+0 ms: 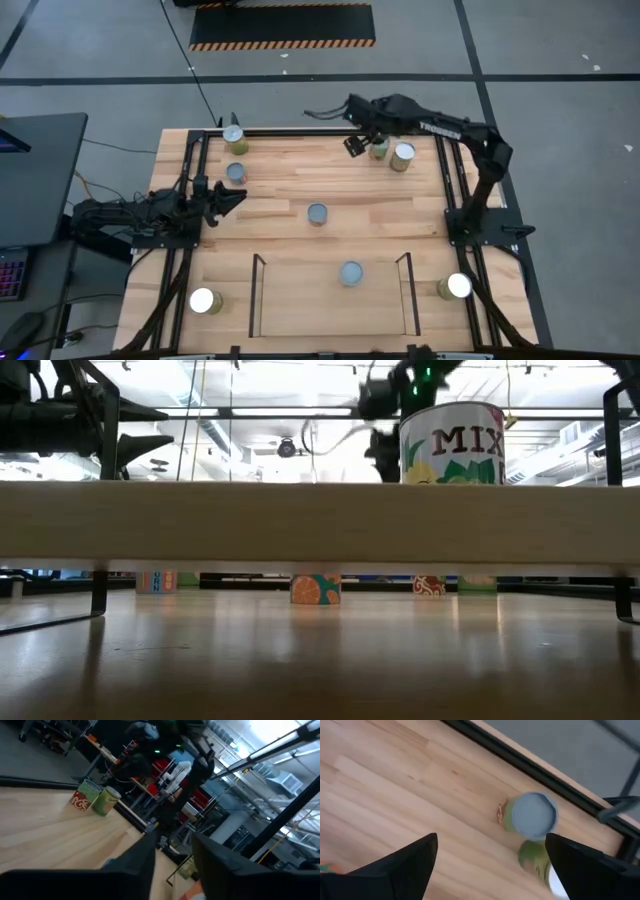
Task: Pick and place cans onto a shelf
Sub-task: Put the canned spaghetti sauce on the shelf
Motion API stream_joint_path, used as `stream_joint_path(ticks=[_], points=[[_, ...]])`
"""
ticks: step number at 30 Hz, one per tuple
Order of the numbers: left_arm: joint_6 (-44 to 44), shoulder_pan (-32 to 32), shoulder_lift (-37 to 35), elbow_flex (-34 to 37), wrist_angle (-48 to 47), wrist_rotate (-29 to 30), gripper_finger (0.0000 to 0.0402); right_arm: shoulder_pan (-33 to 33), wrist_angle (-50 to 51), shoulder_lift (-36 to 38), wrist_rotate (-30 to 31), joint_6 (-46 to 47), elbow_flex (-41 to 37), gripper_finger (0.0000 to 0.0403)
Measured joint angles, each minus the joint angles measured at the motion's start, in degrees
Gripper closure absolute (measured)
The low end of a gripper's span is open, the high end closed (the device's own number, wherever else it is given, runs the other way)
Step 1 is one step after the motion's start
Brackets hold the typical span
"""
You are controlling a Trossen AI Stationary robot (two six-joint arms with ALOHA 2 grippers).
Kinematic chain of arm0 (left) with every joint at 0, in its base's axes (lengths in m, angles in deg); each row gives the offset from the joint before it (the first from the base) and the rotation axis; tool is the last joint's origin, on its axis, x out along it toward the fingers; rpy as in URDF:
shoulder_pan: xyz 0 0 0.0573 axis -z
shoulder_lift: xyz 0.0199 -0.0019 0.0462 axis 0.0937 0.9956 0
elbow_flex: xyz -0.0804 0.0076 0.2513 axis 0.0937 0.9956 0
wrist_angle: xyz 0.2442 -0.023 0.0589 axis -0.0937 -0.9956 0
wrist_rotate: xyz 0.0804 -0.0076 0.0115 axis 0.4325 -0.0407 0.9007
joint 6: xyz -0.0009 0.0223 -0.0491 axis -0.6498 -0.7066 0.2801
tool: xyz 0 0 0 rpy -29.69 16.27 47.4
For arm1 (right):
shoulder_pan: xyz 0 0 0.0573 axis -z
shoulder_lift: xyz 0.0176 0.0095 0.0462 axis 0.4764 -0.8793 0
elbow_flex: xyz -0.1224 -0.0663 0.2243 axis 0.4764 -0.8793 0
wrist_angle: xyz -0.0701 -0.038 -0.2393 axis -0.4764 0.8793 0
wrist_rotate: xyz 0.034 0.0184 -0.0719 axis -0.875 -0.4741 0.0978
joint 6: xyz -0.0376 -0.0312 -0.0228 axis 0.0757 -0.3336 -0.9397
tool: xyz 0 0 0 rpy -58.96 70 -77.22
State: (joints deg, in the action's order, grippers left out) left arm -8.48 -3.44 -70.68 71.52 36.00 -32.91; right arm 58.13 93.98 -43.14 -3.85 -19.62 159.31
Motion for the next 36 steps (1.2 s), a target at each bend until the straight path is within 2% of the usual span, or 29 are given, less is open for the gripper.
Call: stream_joint_path(ticks=[4,8,12,18,21,25,29,36], points=[[3.1,0.0,0.0,0.0,0.0,1.9,0.0207,5.6,-1.8,-0.5,-4.4,-4.0,-3.0,0.0024],[3.2,0.0,0.0,0.0,0.0,6.2,0.0175,8.2,-2.5,-0.8,-6.5,-4.7,-5.7,0.0024],[2.7,0.0,0.0,0.0,0.0,10.1,0.0158,9.5,-6.6,-0.8,-5.5,2.1,-9.0,0.0024],[2.8,0.0,0.0,0.0,0.0,11.5,0.0152,8.3,-12.4,-0.8,0.7,17.3,-12.8,0.0025],[2.9,0.0,0.0,0.0,0.0,11.5,0.0152,7.8,-15.4,-0.8,2.8,21.6,-14.2,0.0025],[2.9,0.0,0.0,0.0,0.0,11.5,0.0152,8.2,-14.0,-0.8,6.4,26.4,-15.0,0.0025],[2.9,0.0,0.0,0.0,0.0,11.5,0.0152,9.3,-14.9,-1.4,7.6,28.8,-15.0,0.0026],[2.9,0.0,0.0,0.0,0.0,11.3,0.0152,10.9,-16.4,-5.1,3.7,31.2,-15.0,0.0029]])
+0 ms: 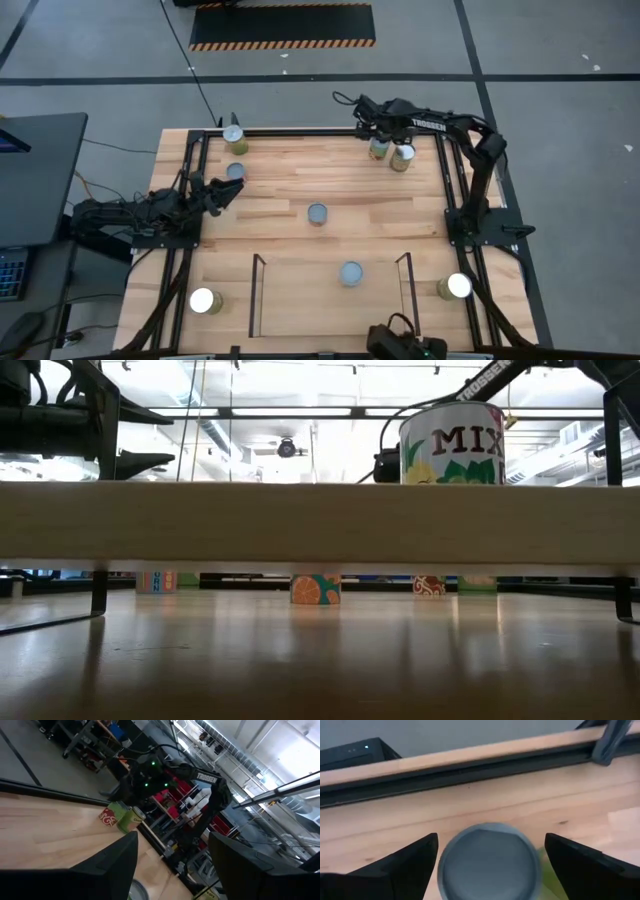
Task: Pick and place cans onto a shelf
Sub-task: Put the canned spaghetti sauce on the shelf
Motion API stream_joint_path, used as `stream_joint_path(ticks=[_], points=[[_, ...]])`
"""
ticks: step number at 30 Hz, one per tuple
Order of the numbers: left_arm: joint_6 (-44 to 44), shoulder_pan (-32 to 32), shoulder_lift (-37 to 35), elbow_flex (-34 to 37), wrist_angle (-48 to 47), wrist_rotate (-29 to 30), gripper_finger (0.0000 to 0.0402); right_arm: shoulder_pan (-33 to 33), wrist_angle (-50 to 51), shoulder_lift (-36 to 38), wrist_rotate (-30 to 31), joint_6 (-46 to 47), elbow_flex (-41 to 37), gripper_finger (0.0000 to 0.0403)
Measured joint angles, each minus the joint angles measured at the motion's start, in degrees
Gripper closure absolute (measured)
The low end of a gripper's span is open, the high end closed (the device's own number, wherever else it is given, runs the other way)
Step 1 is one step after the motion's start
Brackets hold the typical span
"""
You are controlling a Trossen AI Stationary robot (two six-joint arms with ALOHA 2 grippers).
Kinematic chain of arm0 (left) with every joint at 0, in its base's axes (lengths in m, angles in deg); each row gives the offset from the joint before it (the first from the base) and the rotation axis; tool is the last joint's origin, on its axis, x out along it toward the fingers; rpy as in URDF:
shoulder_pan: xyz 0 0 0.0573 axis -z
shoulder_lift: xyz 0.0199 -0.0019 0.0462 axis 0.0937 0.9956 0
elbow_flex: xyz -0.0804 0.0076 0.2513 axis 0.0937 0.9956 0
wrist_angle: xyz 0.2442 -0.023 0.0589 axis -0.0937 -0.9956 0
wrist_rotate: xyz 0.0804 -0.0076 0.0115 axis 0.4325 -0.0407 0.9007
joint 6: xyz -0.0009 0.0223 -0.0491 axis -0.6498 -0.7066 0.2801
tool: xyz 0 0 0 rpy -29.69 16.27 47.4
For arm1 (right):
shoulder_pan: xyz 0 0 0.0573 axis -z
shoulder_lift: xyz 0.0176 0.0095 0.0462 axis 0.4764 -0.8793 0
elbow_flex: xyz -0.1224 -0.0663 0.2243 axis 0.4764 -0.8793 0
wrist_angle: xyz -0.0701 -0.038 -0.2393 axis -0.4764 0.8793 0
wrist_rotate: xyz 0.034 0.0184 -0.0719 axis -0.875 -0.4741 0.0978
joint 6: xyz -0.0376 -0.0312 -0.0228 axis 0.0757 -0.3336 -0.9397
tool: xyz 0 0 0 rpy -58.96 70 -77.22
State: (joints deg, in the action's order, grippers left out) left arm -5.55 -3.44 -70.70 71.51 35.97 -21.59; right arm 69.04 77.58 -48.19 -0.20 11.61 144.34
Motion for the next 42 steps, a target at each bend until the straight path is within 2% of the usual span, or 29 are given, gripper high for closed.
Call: stream_joint_path(ticks=[7,11,15,20,25,28,35,38,42], points=[[0.0,0.0,0.0,0.0,0.0,-0.2,0.0152,-1.2,-0.5,-3.2,-3.5,2.0,0.0,0.0029],[0.0,0.0,0.0,0.0,0.0,-0.3,0.0156,-1.8,-1.3,-4.1,-2.8,2.7,0.0,0.0035],[-0.2,0.0,0.0,0.0,0.0,-0.2,0.0156,-2.4,-1.4,-4.1,-1.9,3.5,0.0,0.0061],[-0.7,0.0,0.0,0.0,0.0,-0.3,0.0157,-3.6,-1.6,-3.7,-1.4,1.4,0.0,0.0115],[-0.7,0.0,0.0,0.0,0.0,-0.2,0.0157,-8.5,-2.2,0.7,-0.6,-6.2,0.0,0.0118],[-1.5,0.0,0.0,0.0,0.0,-0.3,0.0157,-13.1,-3.1,5.2,-2.5,-15.1,0.0,0.0118],[-8.5,0.0,0.0,0.0,-0.1,-0.3,0.0157,-30.6,-9.7,16.7,-14.6,-32.0,0.0,0.0117],[-9.5,0.0,0.0,0.0,-0.1,-0.3,0.0157,-39.4,-15.0,20.0,-16.2,-41.7,0.0,0.0116],[-9.6,0.0,0.0,0.0,-0.1,-0.3,0.0157,-50.2,-24.2,21.9,-14.5,-55.0,0.0,0.0116]])
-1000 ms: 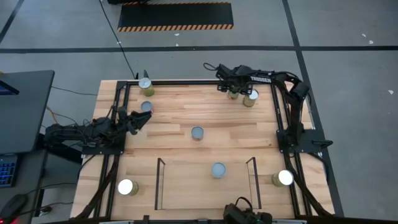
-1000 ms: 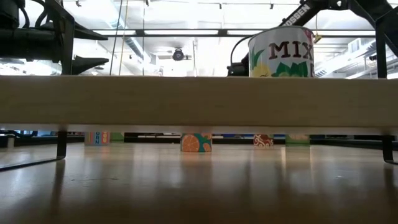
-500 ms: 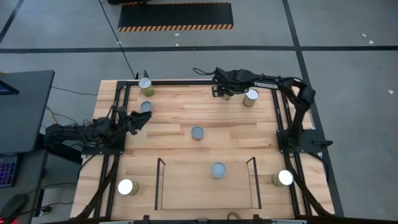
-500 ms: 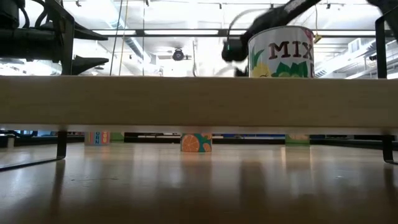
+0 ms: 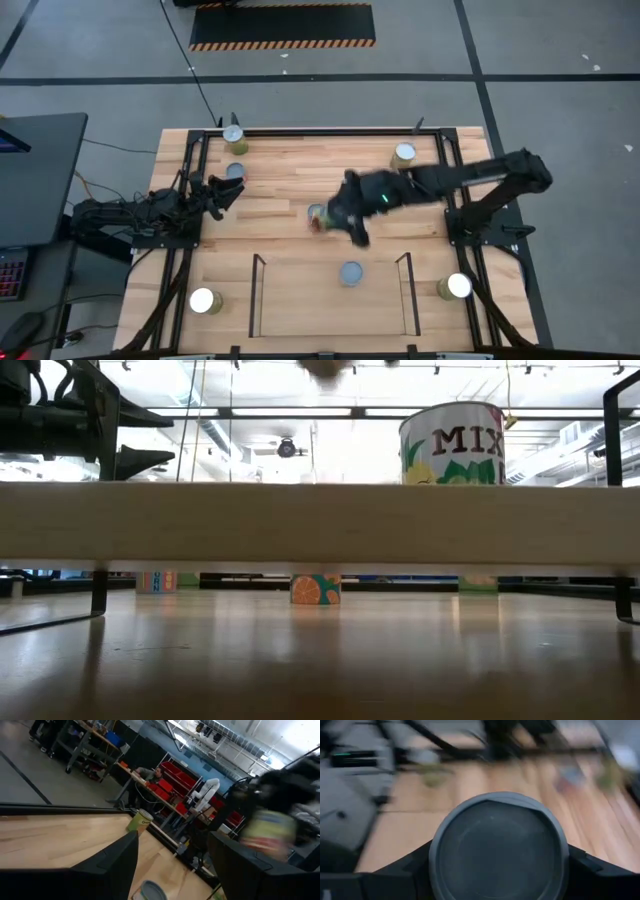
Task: Pick and place cans onto a shelf
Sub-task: Put the canned spaghetti sauce on the shelf
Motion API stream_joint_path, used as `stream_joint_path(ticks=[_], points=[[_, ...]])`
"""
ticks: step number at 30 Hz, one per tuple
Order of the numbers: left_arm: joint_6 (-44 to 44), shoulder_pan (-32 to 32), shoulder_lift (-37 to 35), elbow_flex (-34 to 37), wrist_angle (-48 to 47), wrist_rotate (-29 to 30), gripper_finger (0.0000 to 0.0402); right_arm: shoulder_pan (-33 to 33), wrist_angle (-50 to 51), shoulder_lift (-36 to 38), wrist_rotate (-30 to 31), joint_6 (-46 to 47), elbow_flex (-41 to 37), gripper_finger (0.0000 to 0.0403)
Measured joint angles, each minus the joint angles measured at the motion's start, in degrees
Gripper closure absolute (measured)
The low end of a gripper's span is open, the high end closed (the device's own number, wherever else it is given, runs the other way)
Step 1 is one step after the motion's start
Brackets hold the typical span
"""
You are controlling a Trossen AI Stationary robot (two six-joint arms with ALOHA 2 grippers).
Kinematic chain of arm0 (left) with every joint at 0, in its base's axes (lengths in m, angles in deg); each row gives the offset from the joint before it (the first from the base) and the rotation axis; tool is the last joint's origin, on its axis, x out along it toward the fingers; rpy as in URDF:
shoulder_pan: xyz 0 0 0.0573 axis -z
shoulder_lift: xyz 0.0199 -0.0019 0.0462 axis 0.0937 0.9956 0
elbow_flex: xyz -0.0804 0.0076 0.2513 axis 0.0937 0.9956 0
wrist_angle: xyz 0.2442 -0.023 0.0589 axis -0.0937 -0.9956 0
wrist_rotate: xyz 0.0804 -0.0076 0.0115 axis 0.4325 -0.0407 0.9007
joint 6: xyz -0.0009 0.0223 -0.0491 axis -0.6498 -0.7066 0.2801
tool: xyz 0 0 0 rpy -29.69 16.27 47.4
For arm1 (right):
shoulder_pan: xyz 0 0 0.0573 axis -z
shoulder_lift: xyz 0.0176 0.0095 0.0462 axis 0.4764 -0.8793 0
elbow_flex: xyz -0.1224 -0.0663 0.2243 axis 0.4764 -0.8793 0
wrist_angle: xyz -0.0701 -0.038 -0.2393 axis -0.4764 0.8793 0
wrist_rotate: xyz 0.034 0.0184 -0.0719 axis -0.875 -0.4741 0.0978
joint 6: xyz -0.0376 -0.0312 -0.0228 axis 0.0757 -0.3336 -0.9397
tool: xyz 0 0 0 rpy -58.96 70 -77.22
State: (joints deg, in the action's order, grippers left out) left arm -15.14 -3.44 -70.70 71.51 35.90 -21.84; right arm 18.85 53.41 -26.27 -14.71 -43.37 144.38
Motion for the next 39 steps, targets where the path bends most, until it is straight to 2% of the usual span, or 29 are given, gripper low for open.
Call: stream_joint_path(ticks=[4,8,12,17,20,24,28,31,35,39], points=[[-2.5,0.0,0.0,0.0,-0.1,0.0,0.0157,-6.7,-8.1,-0.9,2.6,0.8,0.0,0.0116],[-2.5,0.0,0.0,0.0,0.0,0.0,0.0157,-10.9,-11.9,-2.9,2.5,1.8,0.0,0.0116],[0.6,0.0,0.0,0.0,0.7,-0.7,0.0157,-13.8,-13.1,-3.7,-2.5,-1.7,0.0,0.0115],[10.0,0.0,0.0,0.0,1.7,-2.3,0.0157,-15.8,-11.4,-3.5,-10.4,-13.1,0.0,0.0115],[15.5,0.0,0.0,0.0,3.6,-2.3,0.0157,-16.7,-8.9,-3.5,-15.3,-23.3,0.0,0.0115],[18.8,0.0,0.0,0.0,7.3,-1.4,0.0157,-17.5,-4.5,-4.5,-17.4,-36.5,0.0,0.0115],[20.3,0.0,0.0,0.0,12.6,-0.3,0.0157,-17.2,-2.5,-6.4,-18.9,-39.3,0.8,0.0115],[19.8,0.0,0.3,0.0,15.2,0.5,0.0157,-17.2,1.1,-9.9,-20.7,-40.2,4.9,0.0115],[19.6,0.0,0.9,0.0,15.3,1.0,0.0157,-17.4,9.7,-16.3,-23.6,-42.3,12.3,0.0115],[19.4,0.0,1.8,0.0,15.0,1.9,0.0157,-17.5,18.7,-22.0,-23.7,-46.8,17.3,0.0115]])
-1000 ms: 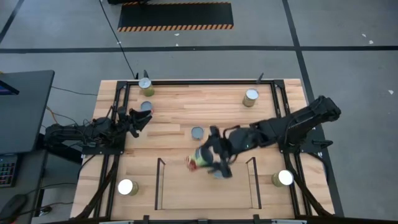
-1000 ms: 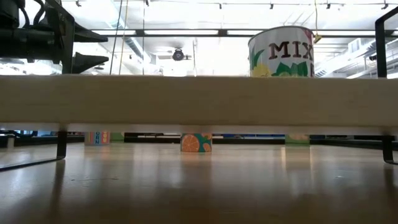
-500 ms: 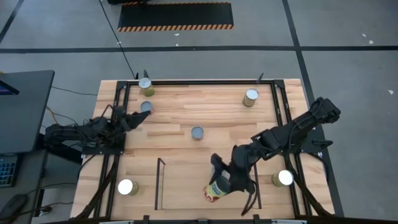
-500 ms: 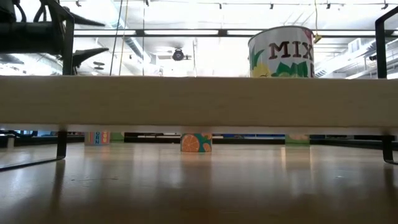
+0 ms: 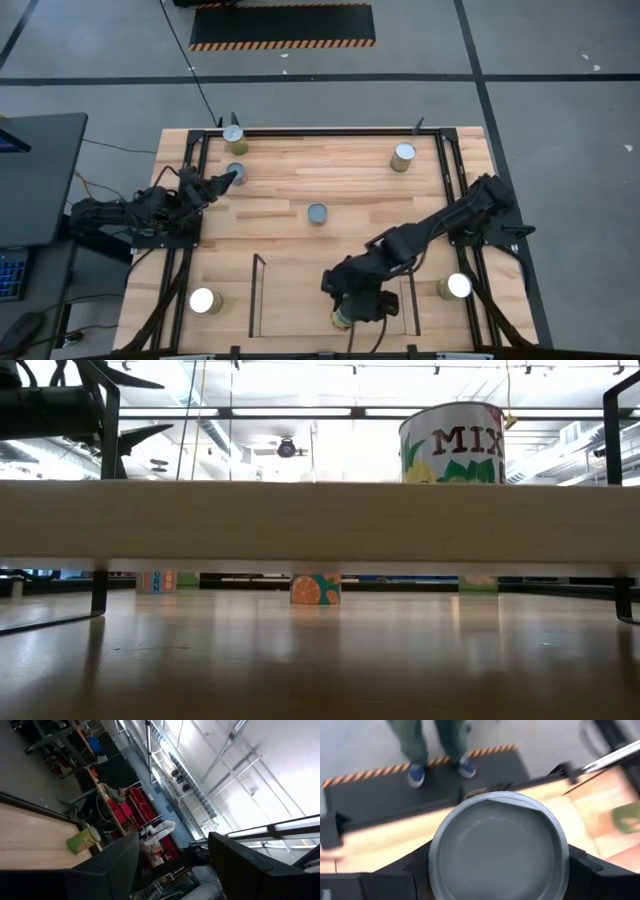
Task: Pick and place cans onto a shelf
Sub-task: Put the canned spaghetti sauce on the shelf
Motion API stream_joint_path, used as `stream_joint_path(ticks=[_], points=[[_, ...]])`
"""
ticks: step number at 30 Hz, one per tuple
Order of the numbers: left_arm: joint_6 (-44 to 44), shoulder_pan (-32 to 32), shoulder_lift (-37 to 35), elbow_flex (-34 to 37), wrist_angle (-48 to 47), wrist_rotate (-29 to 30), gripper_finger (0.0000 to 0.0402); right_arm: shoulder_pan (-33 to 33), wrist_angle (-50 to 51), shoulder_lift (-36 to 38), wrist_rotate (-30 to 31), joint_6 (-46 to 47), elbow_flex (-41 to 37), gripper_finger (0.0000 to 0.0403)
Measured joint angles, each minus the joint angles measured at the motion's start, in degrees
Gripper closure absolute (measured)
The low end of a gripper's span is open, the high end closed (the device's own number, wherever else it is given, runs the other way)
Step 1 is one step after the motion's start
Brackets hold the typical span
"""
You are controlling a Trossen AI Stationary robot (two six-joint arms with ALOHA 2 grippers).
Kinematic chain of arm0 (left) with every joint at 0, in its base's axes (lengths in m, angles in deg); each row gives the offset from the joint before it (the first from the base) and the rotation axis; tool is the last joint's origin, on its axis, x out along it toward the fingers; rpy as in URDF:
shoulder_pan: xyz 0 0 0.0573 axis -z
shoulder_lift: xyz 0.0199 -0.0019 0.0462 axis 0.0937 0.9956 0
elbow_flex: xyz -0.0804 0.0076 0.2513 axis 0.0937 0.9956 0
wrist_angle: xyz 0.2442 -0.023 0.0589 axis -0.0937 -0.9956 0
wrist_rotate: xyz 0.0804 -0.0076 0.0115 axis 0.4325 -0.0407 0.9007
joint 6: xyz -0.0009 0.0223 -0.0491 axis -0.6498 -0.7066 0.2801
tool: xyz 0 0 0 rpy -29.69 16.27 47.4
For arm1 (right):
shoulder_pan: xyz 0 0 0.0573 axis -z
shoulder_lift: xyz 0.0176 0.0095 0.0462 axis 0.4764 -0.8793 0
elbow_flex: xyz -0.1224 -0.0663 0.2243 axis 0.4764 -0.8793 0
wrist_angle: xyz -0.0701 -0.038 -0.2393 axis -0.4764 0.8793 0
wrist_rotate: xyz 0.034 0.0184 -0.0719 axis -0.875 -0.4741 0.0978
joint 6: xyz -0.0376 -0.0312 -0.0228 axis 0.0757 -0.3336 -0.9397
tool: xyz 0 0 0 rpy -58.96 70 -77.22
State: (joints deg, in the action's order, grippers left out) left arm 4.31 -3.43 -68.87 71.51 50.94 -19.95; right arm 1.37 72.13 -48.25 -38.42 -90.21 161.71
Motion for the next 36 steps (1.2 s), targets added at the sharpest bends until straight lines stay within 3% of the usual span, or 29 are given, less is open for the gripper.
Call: stream_joint_path(ticks=[11,19,36], points=[[-3.8,0.0,1.4,0.0,-0.7,1.0,0.0157,-1.4,11.2,-7.6,3.3,-13.6,1.9,0.0114],[-4.5,0.0,1.4,0.0,-0.9,-0.5,0.0157,-1.5,9.4,-9.9,7.5,-13.5,1.8,0.011],[-6.0,0.0,1.6,0.0,-1.4,-0.6,0.0157,-2.4,7.3,-9.8,7.6,-14.3,0.6,0.0057]])
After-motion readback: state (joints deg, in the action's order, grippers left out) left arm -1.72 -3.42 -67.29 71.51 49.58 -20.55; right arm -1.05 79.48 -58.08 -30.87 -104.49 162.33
